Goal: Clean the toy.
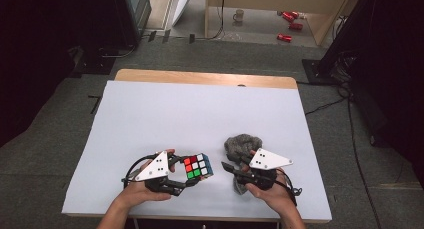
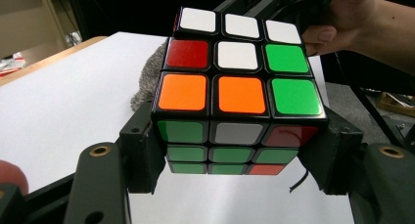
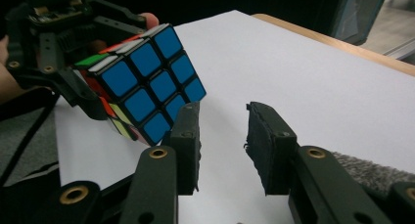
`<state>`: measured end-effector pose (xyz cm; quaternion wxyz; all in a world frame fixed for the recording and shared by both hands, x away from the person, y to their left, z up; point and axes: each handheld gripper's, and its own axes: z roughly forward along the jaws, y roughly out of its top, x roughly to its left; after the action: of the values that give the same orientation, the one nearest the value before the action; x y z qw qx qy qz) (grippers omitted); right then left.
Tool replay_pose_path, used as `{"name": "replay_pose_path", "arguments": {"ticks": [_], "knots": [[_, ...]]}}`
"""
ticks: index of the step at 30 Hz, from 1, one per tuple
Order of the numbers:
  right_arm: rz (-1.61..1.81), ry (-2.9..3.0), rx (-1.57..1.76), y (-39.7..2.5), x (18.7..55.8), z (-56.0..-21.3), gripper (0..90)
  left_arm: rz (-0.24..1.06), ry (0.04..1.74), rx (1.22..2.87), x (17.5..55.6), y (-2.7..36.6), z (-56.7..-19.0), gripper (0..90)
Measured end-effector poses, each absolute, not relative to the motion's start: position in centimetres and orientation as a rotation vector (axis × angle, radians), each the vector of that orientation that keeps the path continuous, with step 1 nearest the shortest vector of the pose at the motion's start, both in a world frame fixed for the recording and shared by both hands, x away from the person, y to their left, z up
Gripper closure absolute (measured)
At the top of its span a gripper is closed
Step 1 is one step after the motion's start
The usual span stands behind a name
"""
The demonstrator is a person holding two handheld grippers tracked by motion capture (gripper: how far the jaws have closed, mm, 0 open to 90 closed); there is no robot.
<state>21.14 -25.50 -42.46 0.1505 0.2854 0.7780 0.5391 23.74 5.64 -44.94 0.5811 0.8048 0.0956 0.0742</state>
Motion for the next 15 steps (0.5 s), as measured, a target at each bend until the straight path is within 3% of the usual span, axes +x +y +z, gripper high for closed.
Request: {"name": "replay_pose_path", "arguments": {"ticks": [2, 9, 12, 15], "knots": [[1.513, 2.198, 0.844, -25.8, 21.3, -42.5, 61.7, 0.177, 0.231, 1.883, 23.8, 5.7, -45.0, 34.3], [1.19, 2.034, 1.088, -28.0, 22.7, -43.5, 13.0, 0.162, 0.272, 1.872, 24.1, 5.9, -44.8, 34.4], [1.083, 2.042, 1.157, -28.3, 23.4, -44.6, 5.9, 0.165, 0.303, 1.875, 24.2, 5.9, -44.8, 34.4], [0.984, 2.04, 1.215, -28.0, 24.1, -45.8, 6.2, 0.168, 0.331, 1.89, 24.3, 5.8, -44.9, 34.4]]}}
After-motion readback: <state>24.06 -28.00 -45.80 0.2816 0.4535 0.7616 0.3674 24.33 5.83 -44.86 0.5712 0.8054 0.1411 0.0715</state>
